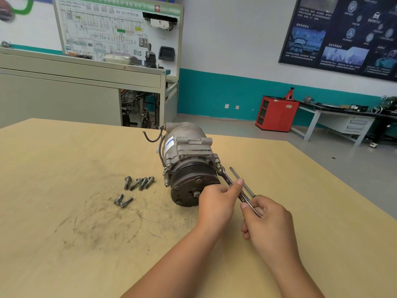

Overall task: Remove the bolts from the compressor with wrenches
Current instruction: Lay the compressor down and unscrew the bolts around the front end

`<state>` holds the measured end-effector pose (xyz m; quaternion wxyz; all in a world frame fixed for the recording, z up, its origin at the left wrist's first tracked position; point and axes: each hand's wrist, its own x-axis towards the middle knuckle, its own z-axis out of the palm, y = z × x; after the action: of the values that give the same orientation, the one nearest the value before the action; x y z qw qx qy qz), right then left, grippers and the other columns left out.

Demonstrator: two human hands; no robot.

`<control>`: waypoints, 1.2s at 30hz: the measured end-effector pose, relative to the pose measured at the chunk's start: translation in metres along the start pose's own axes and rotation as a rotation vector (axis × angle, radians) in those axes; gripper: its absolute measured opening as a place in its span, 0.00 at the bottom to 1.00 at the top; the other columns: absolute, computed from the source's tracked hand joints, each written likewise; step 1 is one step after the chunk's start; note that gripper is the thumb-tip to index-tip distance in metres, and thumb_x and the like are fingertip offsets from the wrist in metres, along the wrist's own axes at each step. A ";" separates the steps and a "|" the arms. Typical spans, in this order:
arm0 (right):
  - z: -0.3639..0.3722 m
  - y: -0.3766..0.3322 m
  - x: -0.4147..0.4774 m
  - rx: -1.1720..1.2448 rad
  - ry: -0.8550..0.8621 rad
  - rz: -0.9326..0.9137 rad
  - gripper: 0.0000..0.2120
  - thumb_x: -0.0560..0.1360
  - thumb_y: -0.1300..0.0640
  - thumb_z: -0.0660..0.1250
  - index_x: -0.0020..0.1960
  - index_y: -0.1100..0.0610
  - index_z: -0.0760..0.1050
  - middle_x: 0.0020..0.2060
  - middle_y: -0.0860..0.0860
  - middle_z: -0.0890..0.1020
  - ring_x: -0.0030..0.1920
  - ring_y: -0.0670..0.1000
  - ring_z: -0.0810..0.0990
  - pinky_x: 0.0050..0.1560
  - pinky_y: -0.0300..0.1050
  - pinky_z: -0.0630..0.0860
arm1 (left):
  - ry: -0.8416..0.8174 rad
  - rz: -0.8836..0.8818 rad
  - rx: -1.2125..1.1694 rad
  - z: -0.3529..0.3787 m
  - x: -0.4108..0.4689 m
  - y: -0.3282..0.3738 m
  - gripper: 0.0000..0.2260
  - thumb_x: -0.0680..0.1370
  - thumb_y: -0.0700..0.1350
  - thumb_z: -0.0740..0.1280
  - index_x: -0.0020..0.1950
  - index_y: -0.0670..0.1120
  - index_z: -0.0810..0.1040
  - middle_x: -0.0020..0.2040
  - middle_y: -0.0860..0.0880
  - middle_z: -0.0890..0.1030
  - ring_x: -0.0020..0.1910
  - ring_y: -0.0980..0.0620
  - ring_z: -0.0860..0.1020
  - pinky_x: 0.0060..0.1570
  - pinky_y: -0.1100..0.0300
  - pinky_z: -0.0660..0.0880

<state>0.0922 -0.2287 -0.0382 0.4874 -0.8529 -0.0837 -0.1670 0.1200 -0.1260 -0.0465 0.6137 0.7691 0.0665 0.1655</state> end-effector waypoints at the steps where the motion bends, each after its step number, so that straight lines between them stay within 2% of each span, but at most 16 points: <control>1: 0.000 0.000 0.000 -0.069 0.022 -0.045 0.11 0.75 0.60 0.65 0.34 0.57 0.72 0.23 0.54 0.77 0.27 0.57 0.76 0.33 0.47 0.74 | -0.002 -0.003 -0.007 0.000 0.000 0.001 0.25 0.76 0.59 0.64 0.38 0.35 0.80 0.28 0.46 0.62 0.29 0.51 0.59 0.31 0.58 0.55; 3: 0.001 -0.001 -0.003 -0.208 0.052 -0.131 0.13 0.74 0.60 0.66 0.33 0.53 0.68 0.23 0.52 0.75 0.26 0.55 0.73 0.30 0.47 0.70 | -0.013 -0.032 -0.050 0.000 0.001 0.002 0.25 0.77 0.56 0.64 0.40 0.33 0.79 0.25 0.49 0.62 0.28 0.50 0.59 0.33 0.58 0.56; 5: 0.002 -0.004 -0.005 -0.227 0.045 -0.134 0.13 0.74 0.59 0.66 0.34 0.49 0.68 0.22 0.47 0.72 0.24 0.47 0.68 0.26 0.40 0.65 | -0.034 -0.057 -0.081 0.000 0.001 0.002 0.24 0.79 0.54 0.62 0.41 0.31 0.78 0.23 0.51 0.64 0.26 0.50 0.60 0.34 0.58 0.58; 8: 0.001 -0.007 -0.002 0.040 -0.102 0.109 0.13 0.77 0.56 0.63 0.33 0.52 0.74 0.19 0.45 0.68 0.22 0.45 0.63 0.24 0.36 0.59 | -0.047 -0.052 -0.058 0.000 0.001 0.002 0.22 0.80 0.51 0.59 0.37 0.35 0.78 0.28 0.44 0.67 0.30 0.50 0.64 0.35 0.58 0.60; 11: 0.000 -0.012 0.000 0.396 -0.215 0.386 0.17 0.80 0.56 0.57 0.35 0.59 0.75 0.19 0.46 0.63 0.20 0.45 0.59 0.22 0.36 0.57 | -0.036 -0.063 -0.062 0.000 0.002 0.002 0.22 0.80 0.49 0.59 0.39 0.32 0.77 0.27 0.44 0.68 0.25 0.52 0.67 0.34 0.58 0.63; 13: -0.001 -0.012 0.000 0.555 -0.243 0.492 0.16 0.81 0.58 0.56 0.37 0.62 0.73 0.20 0.48 0.64 0.20 0.45 0.60 0.22 0.36 0.58 | -0.034 -0.049 -0.024 0.001 0.003 0.001 0.22 0.80 0.49 0.58 0.40 0.30 0.77 0.29 0.42 0.69 0.29 0.50 0.67 0.35 0.58 0.63; 16: 0.000 -0.014 0.000 0.776 -0.268 0.623 0.14 0.79 0.61 0.59 0.37 0.63 0.74 0.20 0.51 0.70 0.20 0.46 0.68 0.21 0.37 0.66 | -0.017 -0.035 0.047 0.001 0.004 0.002 0.21 0.80 0.47 0.58 0.41 0.30 0.77 0.29 0.42 0.69 0.30 0.49 0.66 0.33 0.58 0.63; 17: 0.000 -0.016 0.000 0.841 -0.278 0.672 0.14 0.78 0.62 0.61 0.36 0.64 0.76 0.21 0.52 0.72 0.20 0.47 0.70 0.20 0.37 0.68 | -0.021 -0.034 0.058 0.000 0.004 0.003 0.20 0.79 0.46 0.58 0.39 0.31 0.78 0.26 0.44 0.70 0.28 0.48 0.66 0.32 0.58 0.63; 19: 0.000 -0.018 0.000 0.943 -0.289 0.749 0.14 0.75 0.64 0.63 0.32 0.62 0.79 0.21 0.53 0.74 0.20 0.47 0.72 0.20 0.36 0.69 | -0.042 -0.045 0.041 -0.002 0.003 0.005 0.19 0.78 0.44 0.57 0.32 0.40 0.78 0.19 0.52 0.70 0.25 0.51 0.69 0.30 0.60 0.65; 21: 0.000 -0.020 0.000 0.998 -0.281 0.766 0.11 0.74 0.65 0.64 0.34 0.61 0.78 0.22 0.53 0.74 0.20 0.47 0.72 0.19 0.36 0.69 | -0.064 -0.069 -0.019 -0.004 0.002 0.006 0.18 0.78 0.43 0.56 0.30 0.47 0.78 0.16 0.52 0.70 0.25 0.51 0.70 0.30 0.61 0.66; 23: 0.002 -0.019 0.000 0.954 -0.260 0.713 0.09 0.75 0.65 0.65 0.35 0.62 0.77 0.21 0.53 0.75 0.20 0.46 0.72 0.19 0.36 0.69 | -0.078 -0.093 -0.087 -0.005 0.002 0.007 0.18 0.77 0.43 0.55 0.31 0.48 0.79 0.17 0.52 0.70 0.27 0.51 0.71 0.30 0.61 0.66; 26: 0.008 -0.016 -0.001 0.744 -0.222 0.537 0.11 0.75 0.65 0.65 0.34 0.63 0.75 0.21 0.53 0.76 0.20 0.46 0.72 0.21 0.36 0.69 | -0.097 -0.161 -0.164 -0.007 0.001 0.010 0.19 0.77 0.43 0.55 0.30 0.49 0.79 0.18 0.53 0.70 0.22 0.56 0.69 0.26 0.65 0.65; 29: 0.014 -0.009 -0.004 0.423 -0.145 0.321 0.13 0.75 0.64 0.66 0.32 0.59 0.73 0.21 0.53 0.76 0.20 0.47 0.71 0.25 0.39 0.68 | -0.101 -0.236 -0.233 -0.007 -0.001 0.009 0.19 0.77 0.43 0.56 0.29 0.49 0.79 0.19 0.54 0.70 0.25 0.54 0.69 0.32 0.61 0.66; 32: 0.017 -0.004 -0.007 0.049 -0.044 0.066 0.17 0.74 0.63 0.67 0.30 0.51 0.67 0.20 0.50 0.73 0.21 0.44 0.67 0.26 0.37 0.65 | -0.051 -0.132 -0.111 -0.005 -0.002 0.006 0.18 0.79 0.49 0.59 0.31 0.49 0.79 0.19 0.54 0.70 0.22 0.60 0.68 0.29 0.63 0.64; 34: 0.018 -0.003 -0.008 -0.172 0.015 -0.083 0.21 0.73 0.63 0.67 0.30 0.45 0.62 0.19 0.47 0.67 0.25 0.43 0.69 0.28 0.35 0.66 | -0.041 -0.068 -0.040 -0.005 -0.002 0.005 0.18 0.79 0.52 0.60 0.32 0.49 0.79 0.18 0.54 0.69 0.20 0.60 0.67 0.26 0.65 0.62; 36: 0.017 -0.001 -0.006 -0.206 0.028 -0.110 0.21 0.72 0.63 0.67 0.30 0.44 0.62 0.18 0.45 0.68 0.27 0.41 0.70 0.30 0.33 0.66 | -0.052 -0.091 -0.065 -0.004 -0.001 0.005 0.19 0.81 0.51 0.58 0.34 0.49 0.80 0.19 0.53 0.67 0.22 0.57 0.67 0.29 0.61 0.63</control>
<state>0.0898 -0.2134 -0.0478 0.3883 -0.8903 -0.1058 -0.2132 0.1170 -0.1237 -0.0409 0.6467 0.7491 0.0801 0.1192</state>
